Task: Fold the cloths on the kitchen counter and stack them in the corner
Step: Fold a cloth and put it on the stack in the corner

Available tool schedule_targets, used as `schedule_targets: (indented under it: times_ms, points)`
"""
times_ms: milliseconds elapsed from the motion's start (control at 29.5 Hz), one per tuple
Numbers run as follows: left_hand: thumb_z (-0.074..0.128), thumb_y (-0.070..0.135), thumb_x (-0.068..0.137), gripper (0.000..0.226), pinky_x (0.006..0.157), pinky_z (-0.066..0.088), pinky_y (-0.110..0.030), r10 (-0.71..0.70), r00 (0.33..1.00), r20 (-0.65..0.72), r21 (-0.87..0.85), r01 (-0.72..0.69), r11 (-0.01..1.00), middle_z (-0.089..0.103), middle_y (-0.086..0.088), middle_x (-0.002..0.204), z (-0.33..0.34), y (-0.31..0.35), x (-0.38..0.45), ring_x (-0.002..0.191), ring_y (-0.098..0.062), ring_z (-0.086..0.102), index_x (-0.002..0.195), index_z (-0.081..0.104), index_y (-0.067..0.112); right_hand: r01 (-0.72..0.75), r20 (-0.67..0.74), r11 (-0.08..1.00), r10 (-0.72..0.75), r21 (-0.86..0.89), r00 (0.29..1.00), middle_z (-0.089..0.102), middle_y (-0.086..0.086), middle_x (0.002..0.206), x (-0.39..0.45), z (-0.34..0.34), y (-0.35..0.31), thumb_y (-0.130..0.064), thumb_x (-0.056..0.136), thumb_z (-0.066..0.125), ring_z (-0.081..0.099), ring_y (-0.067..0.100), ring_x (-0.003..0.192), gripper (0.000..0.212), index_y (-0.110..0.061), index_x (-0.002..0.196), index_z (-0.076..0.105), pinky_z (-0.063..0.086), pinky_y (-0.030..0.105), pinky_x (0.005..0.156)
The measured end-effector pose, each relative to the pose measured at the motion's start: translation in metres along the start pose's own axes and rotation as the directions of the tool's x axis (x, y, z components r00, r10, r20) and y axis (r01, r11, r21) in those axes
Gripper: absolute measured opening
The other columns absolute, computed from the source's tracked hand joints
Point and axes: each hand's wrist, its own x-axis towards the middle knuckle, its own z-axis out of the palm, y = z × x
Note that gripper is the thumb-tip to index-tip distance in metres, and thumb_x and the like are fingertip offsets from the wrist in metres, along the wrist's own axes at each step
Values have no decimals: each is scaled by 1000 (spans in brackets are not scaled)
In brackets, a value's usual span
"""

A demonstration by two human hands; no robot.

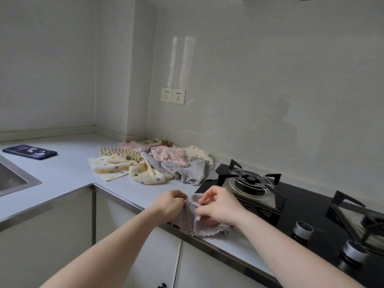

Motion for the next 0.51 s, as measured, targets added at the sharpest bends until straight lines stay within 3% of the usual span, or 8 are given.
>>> schedule_targets:
  times_ms: [68,136,238,339,441,509]
  points:
    - [45,19,100,32,103,49,-33,-17,1000,7,-49,17,999,69,-1,124,-1,0,0,116,-22,61,120,70,22,1,-5,996,0,90,1000,75,7,94,1,-4,1,-16,69,89,77,19,80,34,-12,93,65,61,33,60]
    - [44,30,100,32,103,51,-37,-38,999,10,-93,39,995,71,-2,119,-1,2,0,111,-23,64,112,72,22,21,-106,989,-6,143,994,75,6,89,4,-13,4,-20,73,89,77,19,74,32,-12,92,65,56,30,56]
    - [49,48,97,35,95,56,-37,-56,998,14,-100,57,993,73,-2,108,-1,5,1,100,-22,67,106,72,23,0,-293,999,10,35,956,73,-3,92,15,-25,18,-25,73,87,72,16,85,28,-19,92,68,56,32,76]
    - [64,50,90,34,76,56,-28,-38,999,22,-9,38,999,72,3,101,3,7,-1,91,-14,68,109,71,23,-97,-210,995,94,-6,973,69,-8,103,19,-27,39,-32,75,87,66,11,100,40,-22,108,66,51,31,95]
    - [70,45,88,33,79,53,-26,-13,1000,-18,88,14,996,67,6,106,5,5,-1,97,-15,65,114,68,25,-157,-108,983,167,98,980,70,-7,109,21,-23,52,-37,75,87,66,11,105,51,-22,119,67,50,36,104]
    - [70,43,91,25,72,47,-23,3,1000,-27,72,-2,997,65,6,102,3,4,0,92,-14,62,109,66,26,-140,-93,982,152,125,984,71,-8,112,22,-21,52,-38,78,83,66,10,106,42,-24,116,71,50,35,104]
